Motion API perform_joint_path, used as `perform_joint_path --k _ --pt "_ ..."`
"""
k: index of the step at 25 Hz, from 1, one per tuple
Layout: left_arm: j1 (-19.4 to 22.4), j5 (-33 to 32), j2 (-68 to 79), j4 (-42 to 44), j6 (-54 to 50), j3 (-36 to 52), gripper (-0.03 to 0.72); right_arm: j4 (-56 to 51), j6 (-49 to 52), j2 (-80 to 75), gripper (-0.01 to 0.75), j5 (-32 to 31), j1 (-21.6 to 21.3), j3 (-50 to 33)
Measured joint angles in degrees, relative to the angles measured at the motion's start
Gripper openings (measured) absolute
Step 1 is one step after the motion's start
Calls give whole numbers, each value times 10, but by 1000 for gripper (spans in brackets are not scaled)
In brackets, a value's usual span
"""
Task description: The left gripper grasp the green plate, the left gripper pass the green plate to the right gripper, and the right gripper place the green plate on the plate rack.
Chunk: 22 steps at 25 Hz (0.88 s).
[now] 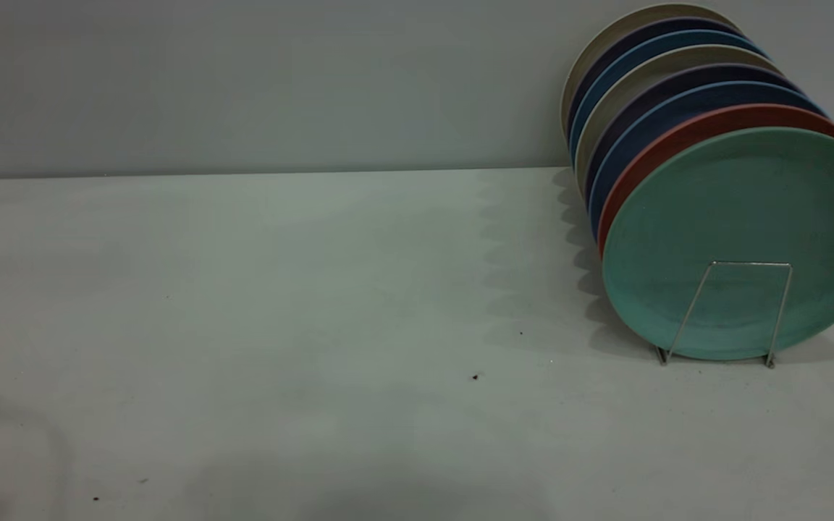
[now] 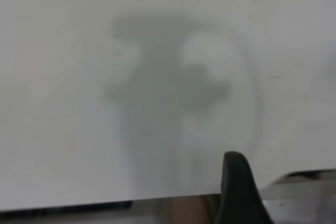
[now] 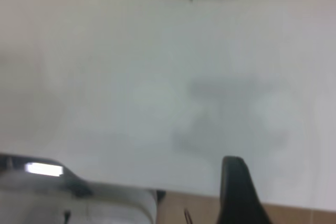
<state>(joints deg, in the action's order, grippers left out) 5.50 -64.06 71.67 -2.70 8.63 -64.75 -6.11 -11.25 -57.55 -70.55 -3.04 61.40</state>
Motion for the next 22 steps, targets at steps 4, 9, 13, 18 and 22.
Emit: perform_joint_path --k 4,9,13,18,22 --pt "0 1 -154 -48 33 82 471 -25 -1 115 469 -5 0 -35" --pt "0 18 -358 -50 30 179 471 -39 -9 248 469 -5 0 -117" --pt "0 10 -503 -49 -5 228 464 -38 -13 327 469 -5 16 -195" --pt "-1 -20 -588 -25 -24 260 447 -29 -37 385 469 -5 56 -299" --pt "-4 -20 -619 -23 -2 307 446 -7 -40 454 469 27 84 -323"
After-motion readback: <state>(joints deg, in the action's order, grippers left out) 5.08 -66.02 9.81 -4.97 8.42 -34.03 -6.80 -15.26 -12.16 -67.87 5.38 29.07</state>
